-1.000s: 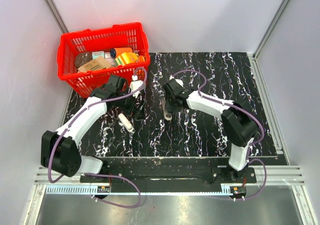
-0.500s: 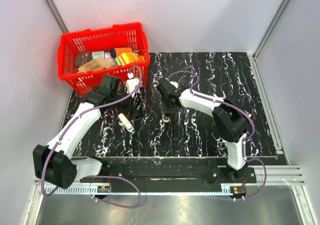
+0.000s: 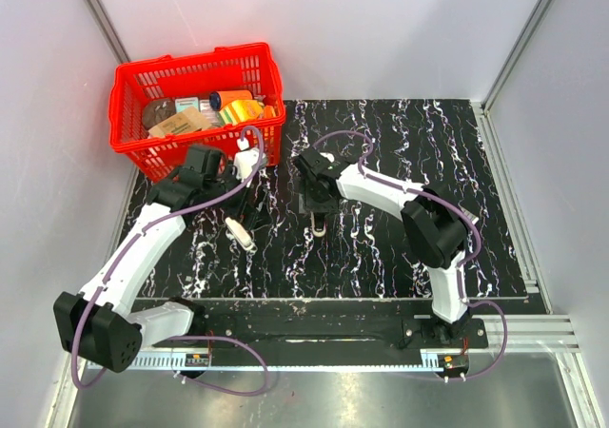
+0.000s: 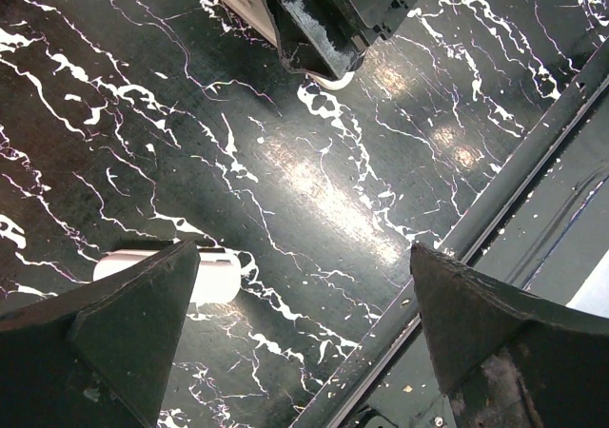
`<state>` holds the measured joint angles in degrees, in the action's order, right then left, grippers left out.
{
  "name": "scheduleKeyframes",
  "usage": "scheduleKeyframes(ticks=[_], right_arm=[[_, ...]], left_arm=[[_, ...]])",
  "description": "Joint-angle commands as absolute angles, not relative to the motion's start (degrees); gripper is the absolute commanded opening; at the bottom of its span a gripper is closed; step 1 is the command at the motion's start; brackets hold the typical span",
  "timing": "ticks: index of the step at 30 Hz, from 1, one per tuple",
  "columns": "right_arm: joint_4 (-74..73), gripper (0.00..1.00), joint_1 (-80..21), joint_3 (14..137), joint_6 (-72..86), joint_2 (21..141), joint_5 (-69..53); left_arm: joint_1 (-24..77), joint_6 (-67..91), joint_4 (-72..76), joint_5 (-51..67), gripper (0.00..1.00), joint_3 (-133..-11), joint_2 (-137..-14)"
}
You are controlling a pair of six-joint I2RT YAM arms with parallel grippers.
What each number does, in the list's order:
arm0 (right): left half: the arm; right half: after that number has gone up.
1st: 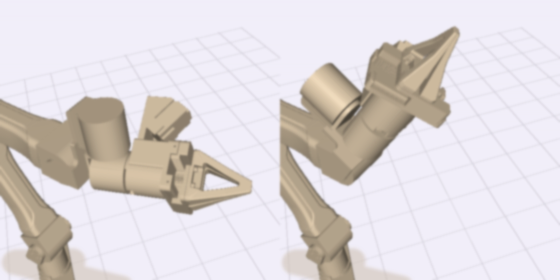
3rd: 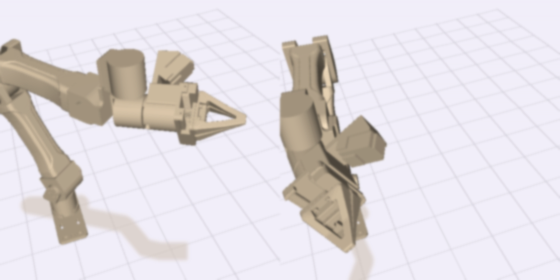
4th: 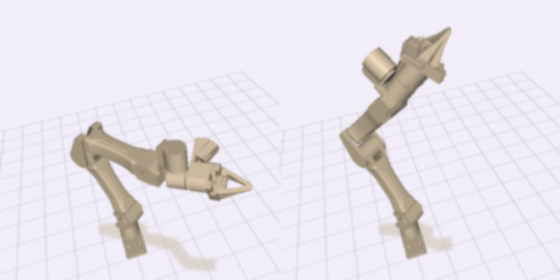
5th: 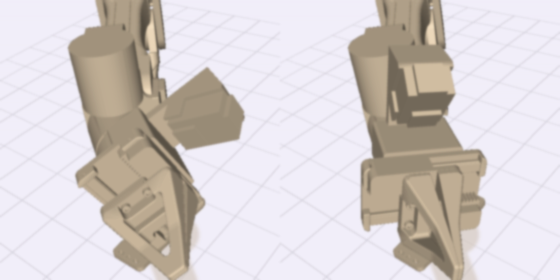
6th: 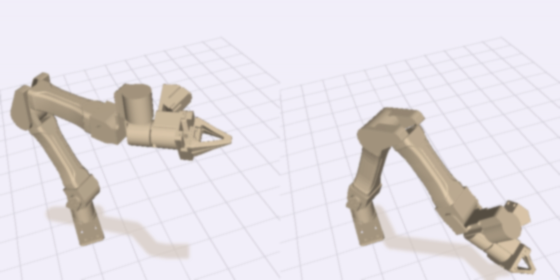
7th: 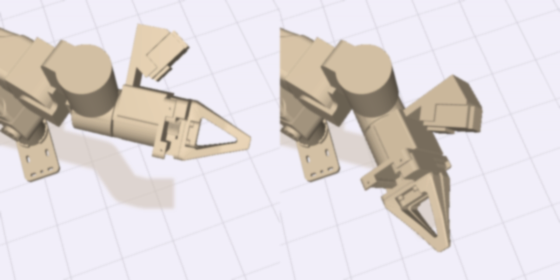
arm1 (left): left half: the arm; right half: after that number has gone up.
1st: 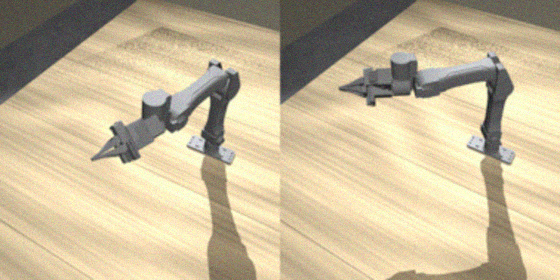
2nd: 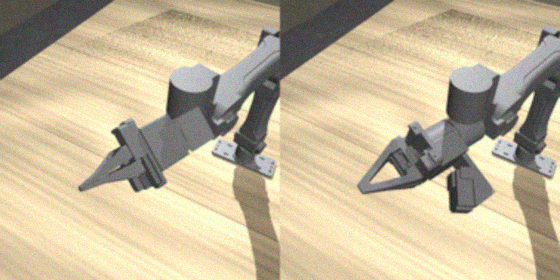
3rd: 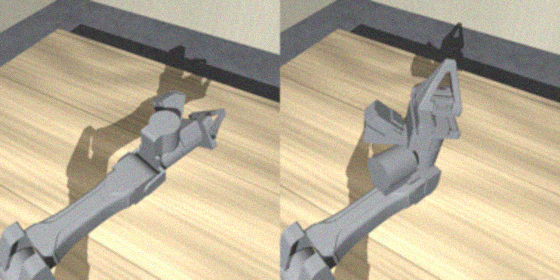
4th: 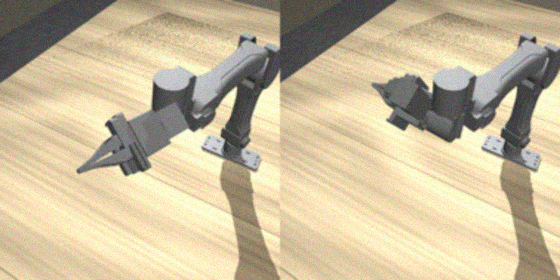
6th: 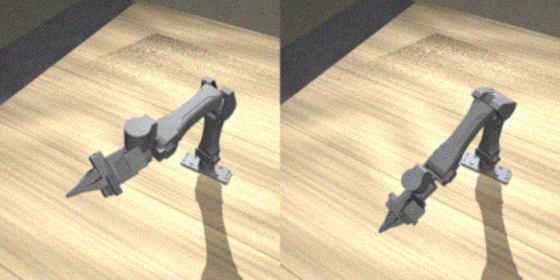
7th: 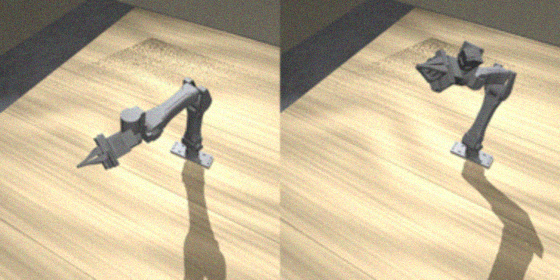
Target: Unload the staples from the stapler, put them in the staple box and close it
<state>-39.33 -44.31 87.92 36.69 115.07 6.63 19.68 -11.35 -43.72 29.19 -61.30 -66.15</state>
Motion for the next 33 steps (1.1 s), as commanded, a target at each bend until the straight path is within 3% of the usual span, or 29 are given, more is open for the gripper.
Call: scheduleKeyframes(ticks=[1, 7, 15, 21, 25, 30, 33], right_arm=[[-41.13, 0.63, -44.82, 91.58, 35.51, 115.93, 6.85], [-42.8, 0.53, -44.74, 92.02, 34.63, 116.02, 7.21], [-44.83, 0.48, -44.82, 92.72, 33.57, 117.6, 7.47], [-45.17, 0.14, -44.74, 95.88, 34.01, 118.74, 7.03], [-45.88, 0.01, -44.74, 97.47, 34.19, 117.43, 6.51], [-41.5, 0.0, -44.74, 94.76, 35.94, 111.64, 5.01], [-37.98, 0.0, -44.74, 92.11, 37.52, 108.64, 2.56]], left_arm=[[19.86, -11.6, -43.42, 29.27, 0.99, -61.53, -65.13], [19.86, -11.6, -43.42, 29.88, 0.99, -61.26, -65.74], [20.13, -15.55, -42.8, 29.27, 0.99, -61.08, -64.6], [21.17, -20.46, -46.48, 33.22, 0.99, -60.64, -67.58], [22.59, -21.97, -44.84, 28.58, 0.99, -59.24, -68.91], [22.41, -18.37, -34.22, 20.39, 0.99, -63.45, -61.1], [22.5, -12.58, -25.07, 19.07, 0.99, -56.37, -58.62]])
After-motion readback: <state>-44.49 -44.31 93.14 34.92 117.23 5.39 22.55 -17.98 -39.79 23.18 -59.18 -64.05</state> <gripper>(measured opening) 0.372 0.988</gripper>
